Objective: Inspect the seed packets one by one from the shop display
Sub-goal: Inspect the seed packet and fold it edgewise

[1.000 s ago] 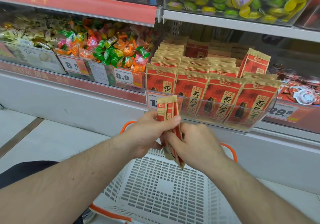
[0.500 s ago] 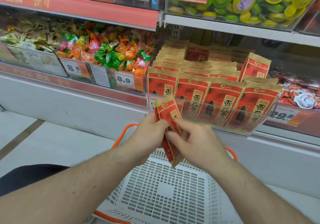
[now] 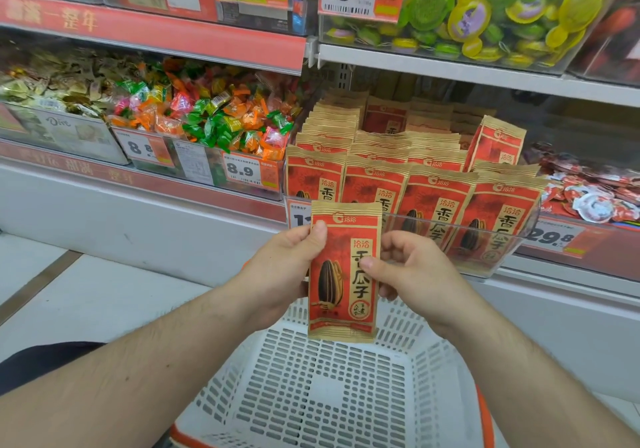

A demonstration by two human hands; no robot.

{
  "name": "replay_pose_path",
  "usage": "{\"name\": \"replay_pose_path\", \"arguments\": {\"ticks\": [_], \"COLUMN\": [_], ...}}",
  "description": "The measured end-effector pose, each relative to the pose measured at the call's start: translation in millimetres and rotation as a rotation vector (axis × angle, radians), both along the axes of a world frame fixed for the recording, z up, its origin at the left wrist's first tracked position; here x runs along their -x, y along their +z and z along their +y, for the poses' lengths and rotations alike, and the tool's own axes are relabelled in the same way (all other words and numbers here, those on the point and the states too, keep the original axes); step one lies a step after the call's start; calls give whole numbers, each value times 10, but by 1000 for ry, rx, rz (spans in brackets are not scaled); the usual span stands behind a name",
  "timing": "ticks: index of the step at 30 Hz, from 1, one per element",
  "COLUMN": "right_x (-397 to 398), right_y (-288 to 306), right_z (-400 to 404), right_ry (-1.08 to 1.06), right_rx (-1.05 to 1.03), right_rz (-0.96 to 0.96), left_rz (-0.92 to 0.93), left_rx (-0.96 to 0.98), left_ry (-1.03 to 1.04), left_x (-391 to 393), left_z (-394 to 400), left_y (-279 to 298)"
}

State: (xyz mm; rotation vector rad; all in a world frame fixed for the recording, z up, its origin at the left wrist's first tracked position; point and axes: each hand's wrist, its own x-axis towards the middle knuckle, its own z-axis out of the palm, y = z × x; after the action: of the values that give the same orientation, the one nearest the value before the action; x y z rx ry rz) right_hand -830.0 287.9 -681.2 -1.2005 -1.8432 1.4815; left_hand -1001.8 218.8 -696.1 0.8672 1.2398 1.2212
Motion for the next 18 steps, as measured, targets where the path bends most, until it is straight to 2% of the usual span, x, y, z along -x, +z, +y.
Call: {"name": "replay_pose_path", "arguments": {"ticks": [8, 18], "right_x": [-14, -121], "right_y": [-34, 153], "right_z": [18, -8], "right_ry": [28, -236], "right_rx": [105, 234], "right_rz": [83, 482], "left_rz": [89, 428], "left_rx": [41, -110], "left_ry": [-57, 59], "left_x": [-3, 111], "left_z": [26, 68], "left_y": [56, 161]}}
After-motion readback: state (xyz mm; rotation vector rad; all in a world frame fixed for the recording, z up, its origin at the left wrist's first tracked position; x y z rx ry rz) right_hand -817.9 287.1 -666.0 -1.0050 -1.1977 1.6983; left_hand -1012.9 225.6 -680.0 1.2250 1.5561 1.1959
